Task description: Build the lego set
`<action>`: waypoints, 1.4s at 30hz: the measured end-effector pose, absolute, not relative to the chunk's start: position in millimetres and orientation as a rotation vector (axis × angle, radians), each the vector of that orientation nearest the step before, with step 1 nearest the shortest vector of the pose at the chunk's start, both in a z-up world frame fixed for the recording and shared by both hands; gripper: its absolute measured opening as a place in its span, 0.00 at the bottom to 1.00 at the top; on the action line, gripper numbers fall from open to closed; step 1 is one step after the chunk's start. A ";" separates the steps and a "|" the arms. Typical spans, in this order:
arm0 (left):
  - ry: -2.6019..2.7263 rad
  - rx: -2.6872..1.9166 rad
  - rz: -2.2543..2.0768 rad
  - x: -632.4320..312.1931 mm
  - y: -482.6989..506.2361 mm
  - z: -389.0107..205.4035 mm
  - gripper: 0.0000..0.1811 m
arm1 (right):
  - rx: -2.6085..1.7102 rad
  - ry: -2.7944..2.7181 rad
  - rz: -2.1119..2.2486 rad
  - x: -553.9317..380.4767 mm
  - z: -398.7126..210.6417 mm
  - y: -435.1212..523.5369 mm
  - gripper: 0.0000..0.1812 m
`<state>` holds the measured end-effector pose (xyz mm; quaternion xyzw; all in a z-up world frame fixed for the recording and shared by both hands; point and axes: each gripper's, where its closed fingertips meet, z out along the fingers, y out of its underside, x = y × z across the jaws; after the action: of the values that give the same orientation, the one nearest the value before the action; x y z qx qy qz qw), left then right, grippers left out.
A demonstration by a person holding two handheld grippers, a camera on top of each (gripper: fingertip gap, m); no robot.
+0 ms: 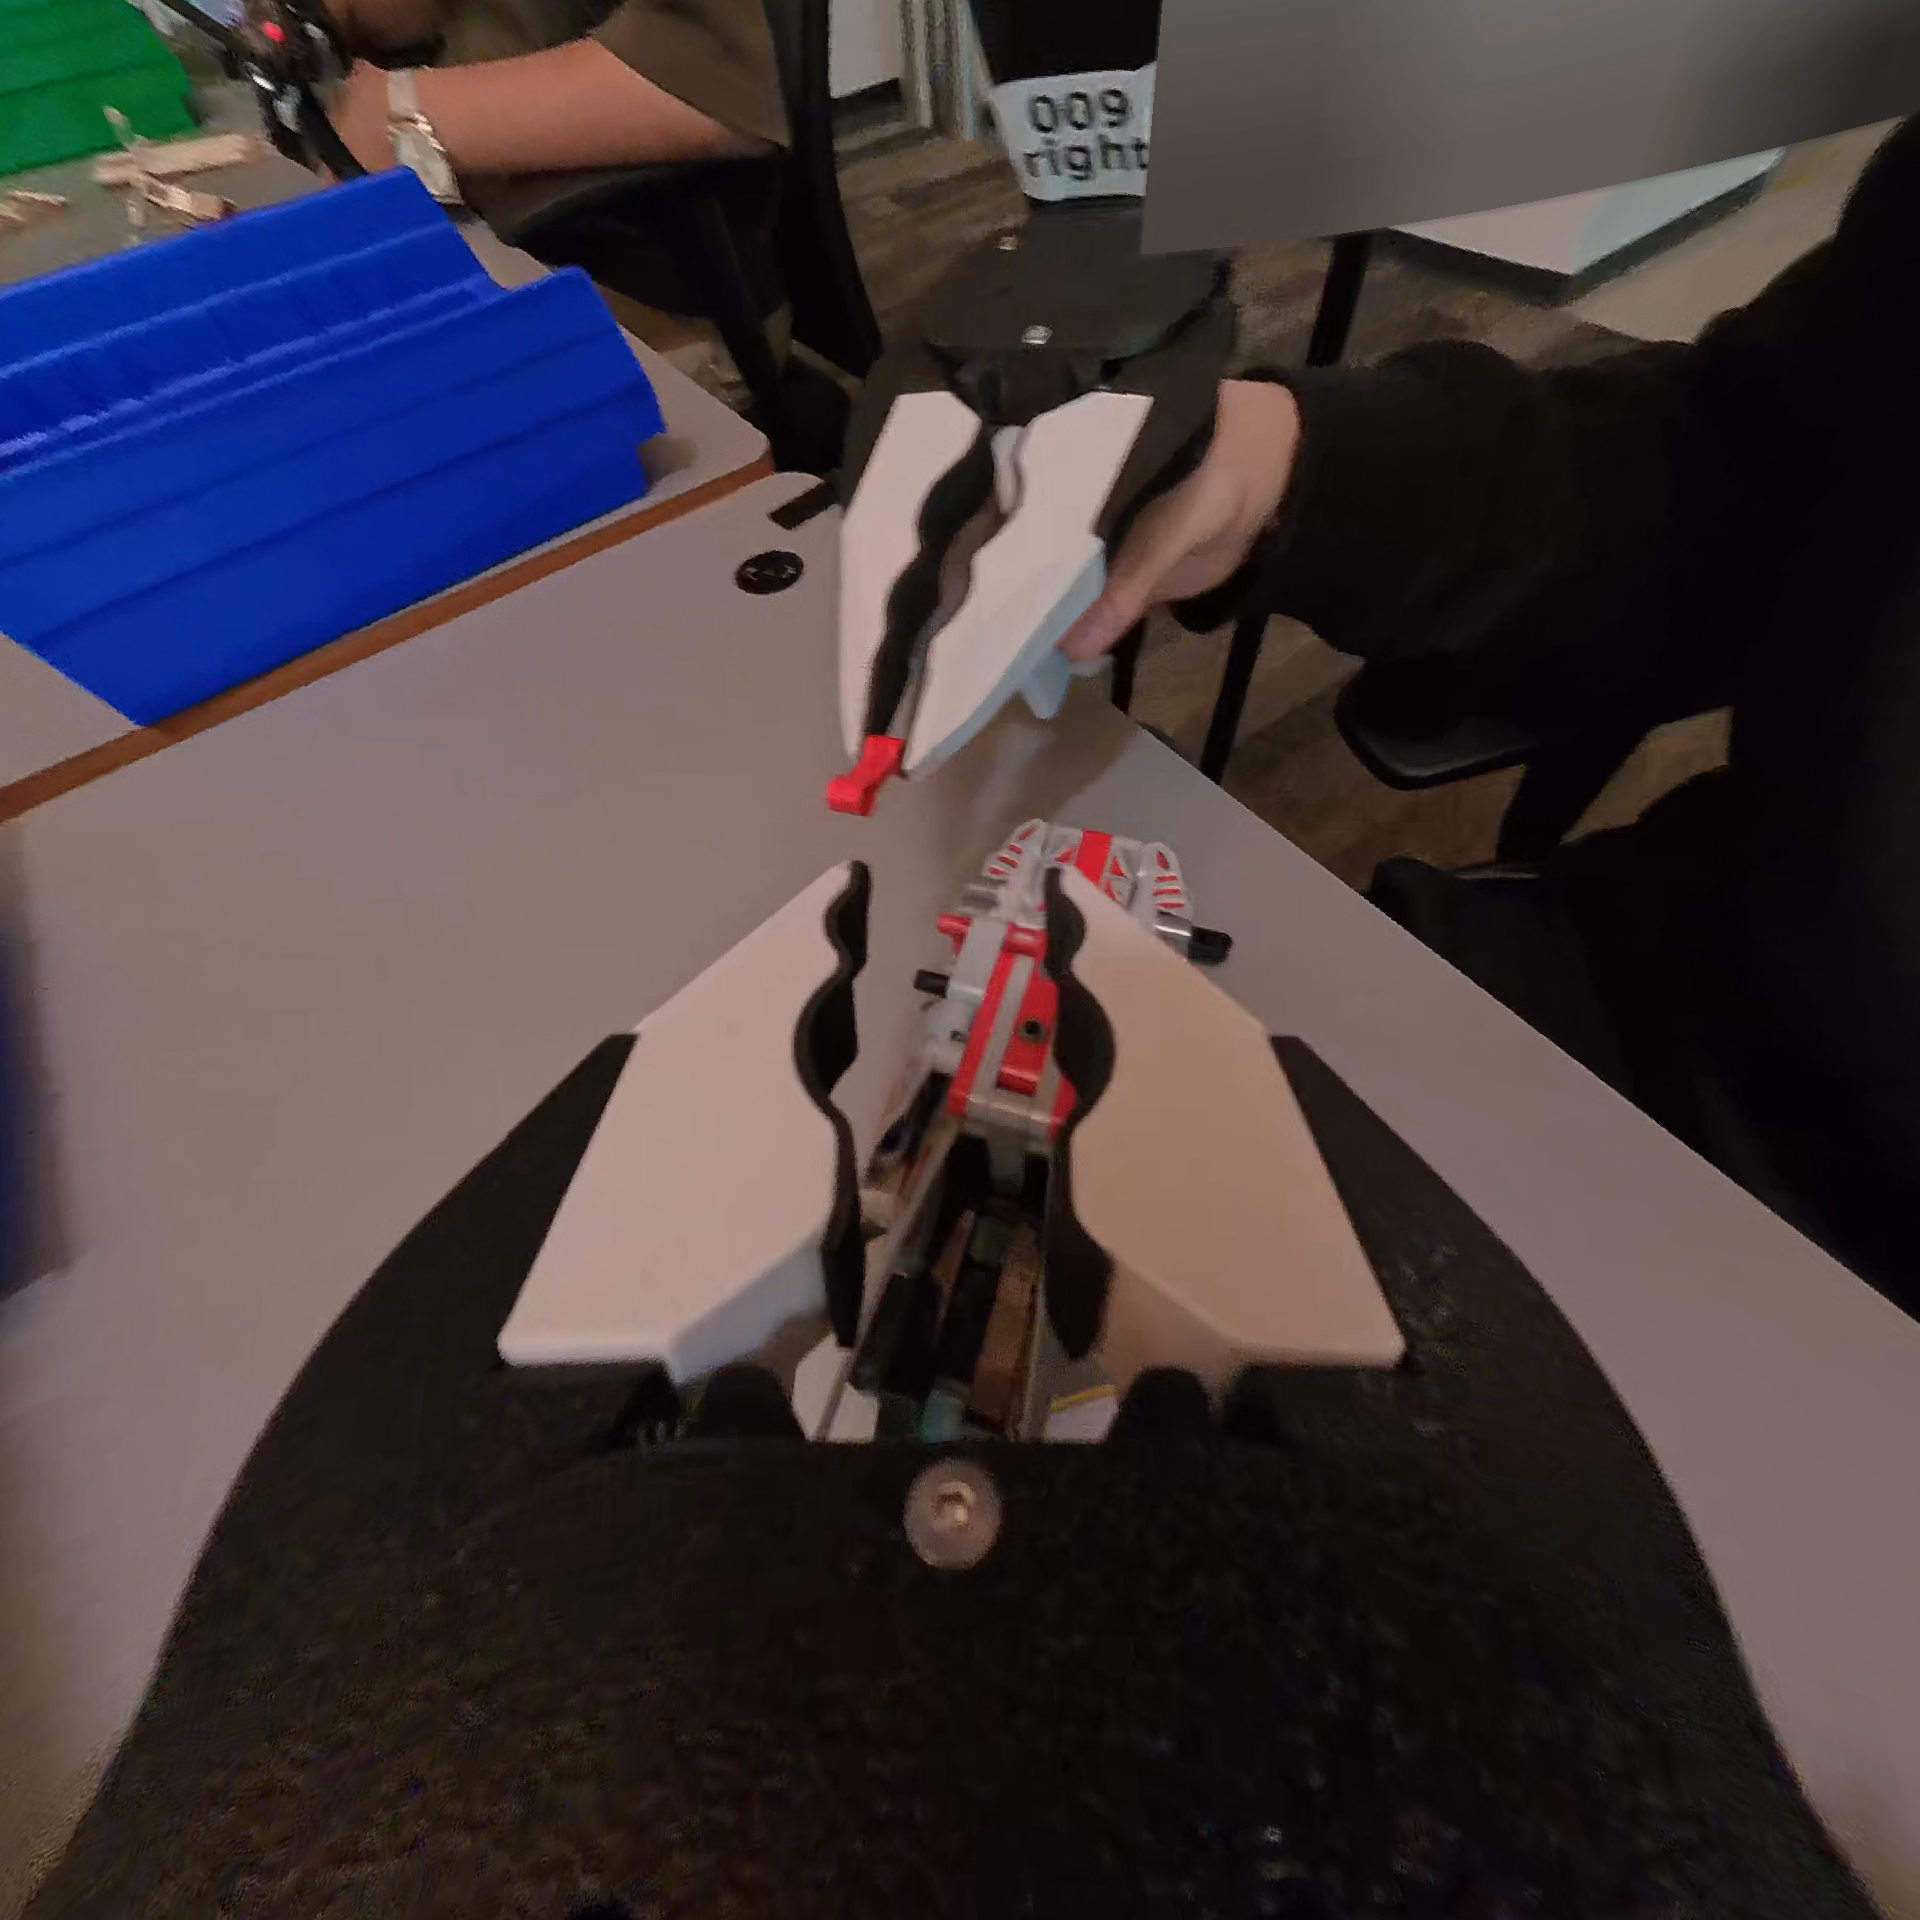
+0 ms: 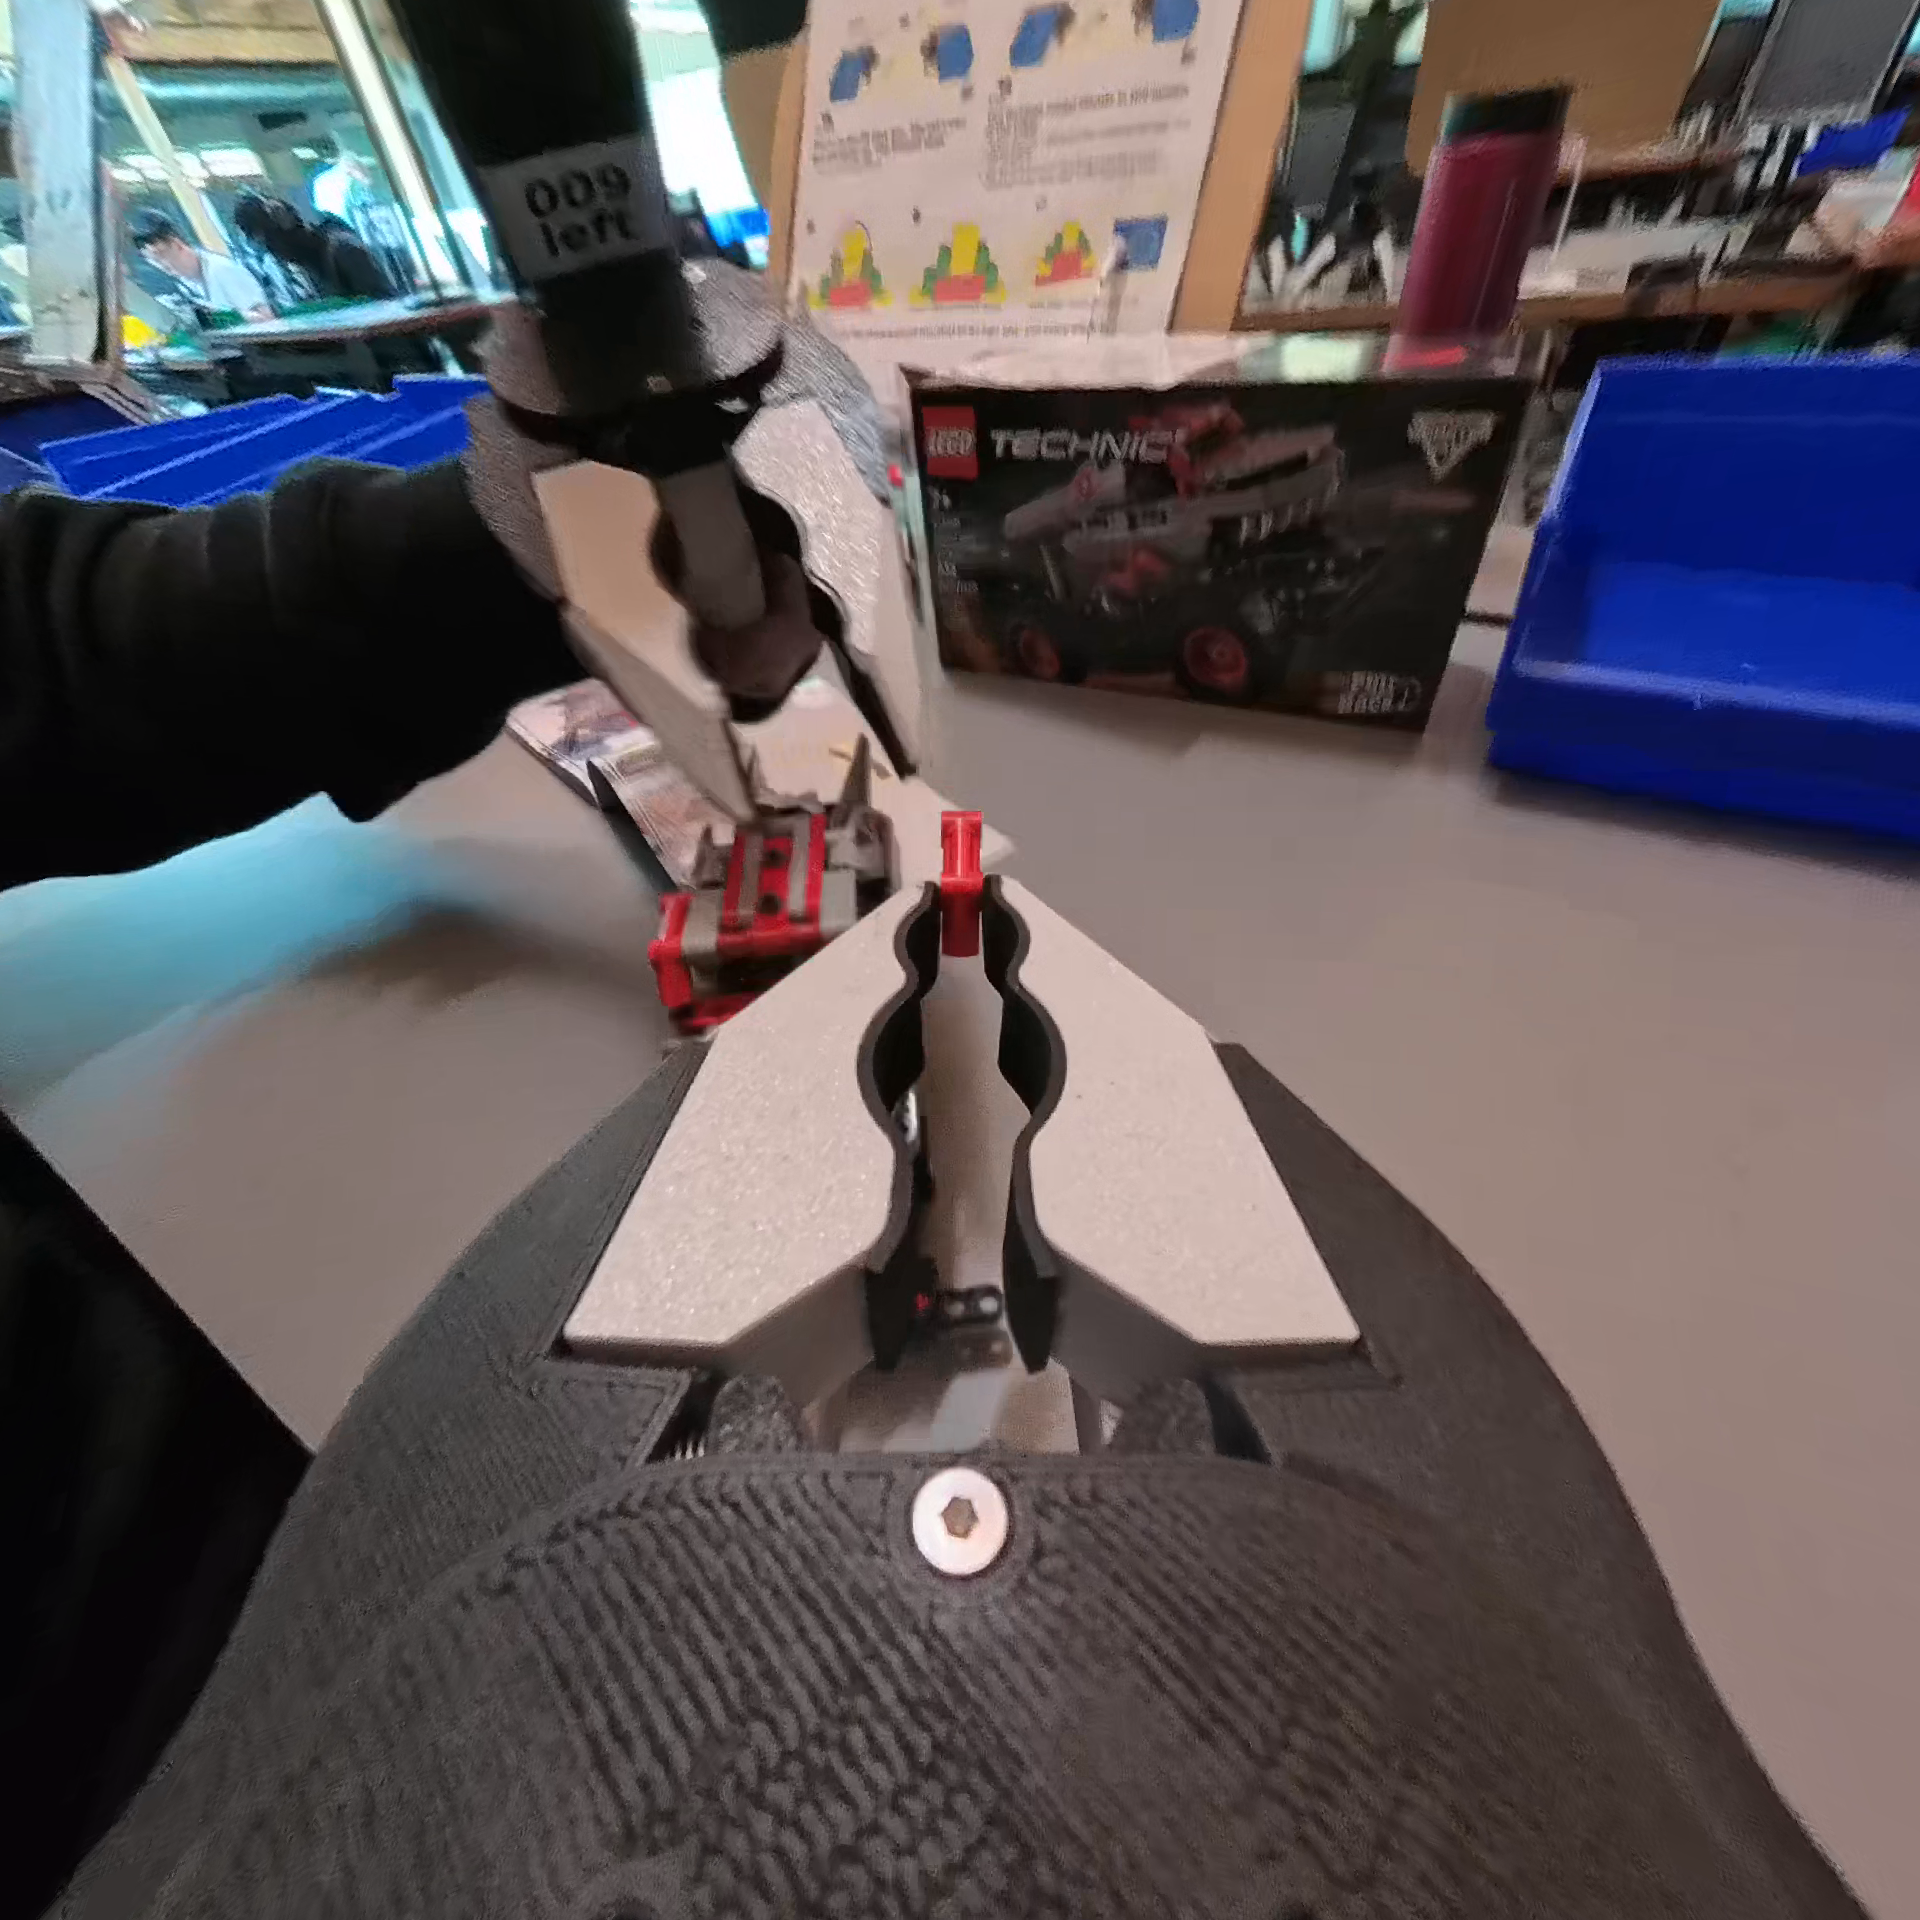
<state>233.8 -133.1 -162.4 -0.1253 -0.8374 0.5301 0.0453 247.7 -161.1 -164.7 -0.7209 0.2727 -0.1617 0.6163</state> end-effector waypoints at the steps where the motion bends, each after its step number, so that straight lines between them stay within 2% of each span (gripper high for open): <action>1: -2.552 -0.390 1.592 231.5 -130.8 -164.5 0.23 | -1.670 0.655 -0.362 250.1 -169.2 -164.7 0.04; 4: -2.572 -0.424 1.506 227.9 -126.6 -174.2 0.35 | -1.718 0.683 -0.336 253.2 -182.5 -166.8 0.04; 7: -2.571 -0.423 1.428 224.1 -127.1 -182.5 0.42 | -1.801 0.643 -0.306 250.4 -193.2 -159.6 0.04; 10: -2.610 -0.459 1.357 222.1 -127.6 -192.4 0.45 | -1.827 0.604 -0.276 248.9 -192.9 -151.3 0.04; 24: -2.683 -0.501 1.297 219.3 -130.0 -209.3 0.38 | -1.872 0.501 -0.312 246.6 -193.9 -135.4 0.03; 38: -2.638 -0.462 1.408 223.3 -132.5 -192.9 0.41 | -1.872 0.384 -0.501 252.1 -188.2 -146.2 0.04; 39: -2.592 -0.443 1.454 223.5 -132.8 -183.5 0.38 | -1.869 0.367 -0.542 252.2 -183.7 -148.3 0.03; 41: -2.524 -0.398 1.560 229.0 -134.7 -164.4 0.24 | -1.844 0.367 -0.562 251.5 -174.8 -150.8 0.04; 42: -2.524 -0.386 1.588 233.4 -135.4 -158.9 0.24 | -1.830 0.360 -0.555 249.7 -170.8 -150.3 0.04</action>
<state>233.4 -135.4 -158.9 -0.1279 -0.8376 0.5269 0.0675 249.7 -150.3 -170.8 -0.7772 0.1528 -0.2358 0.5630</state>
